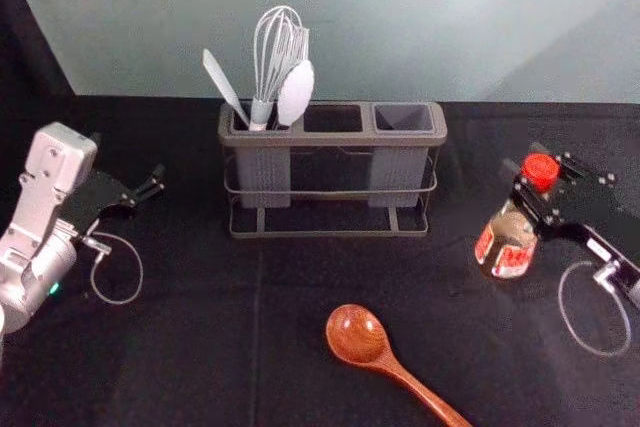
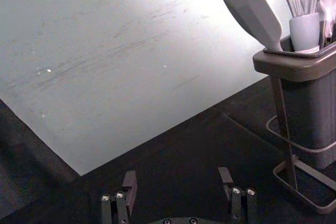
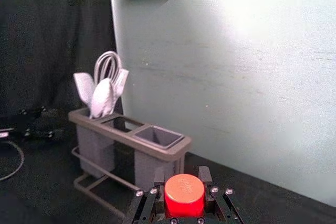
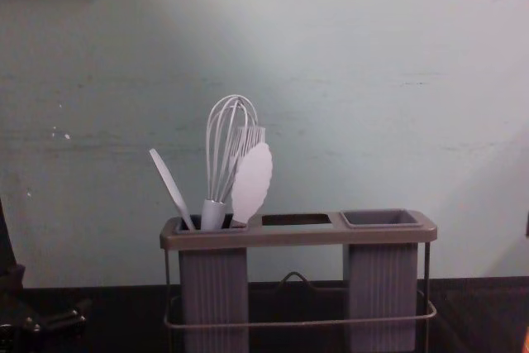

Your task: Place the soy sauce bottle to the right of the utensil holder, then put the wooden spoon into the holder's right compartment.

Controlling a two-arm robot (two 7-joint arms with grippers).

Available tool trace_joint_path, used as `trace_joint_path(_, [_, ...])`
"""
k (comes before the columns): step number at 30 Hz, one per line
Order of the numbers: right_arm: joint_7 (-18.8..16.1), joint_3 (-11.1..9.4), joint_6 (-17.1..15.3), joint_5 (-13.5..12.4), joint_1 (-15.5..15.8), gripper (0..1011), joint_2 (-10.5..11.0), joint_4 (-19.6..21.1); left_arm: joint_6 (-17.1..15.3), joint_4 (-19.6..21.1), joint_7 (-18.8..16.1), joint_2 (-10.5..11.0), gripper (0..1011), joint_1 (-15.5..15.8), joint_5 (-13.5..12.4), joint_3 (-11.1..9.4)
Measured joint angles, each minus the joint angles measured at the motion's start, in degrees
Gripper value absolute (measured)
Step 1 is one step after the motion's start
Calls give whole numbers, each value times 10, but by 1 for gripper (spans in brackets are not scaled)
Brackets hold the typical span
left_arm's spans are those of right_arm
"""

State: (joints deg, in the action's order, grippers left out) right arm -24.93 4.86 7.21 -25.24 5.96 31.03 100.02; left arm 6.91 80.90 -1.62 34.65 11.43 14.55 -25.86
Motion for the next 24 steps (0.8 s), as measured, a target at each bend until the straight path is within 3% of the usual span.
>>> trace_joint_path(9, [-2, 22, -1, 0, -66, 392, -22, -63, 0, 0, 0, 0, 1011, 0, 0, 0])
trace_joint_path(24, [-1, 41, -3, 11, -115, 392, -39, -115, 0, 0, 0, 0, 1011, 0, 0, 0])
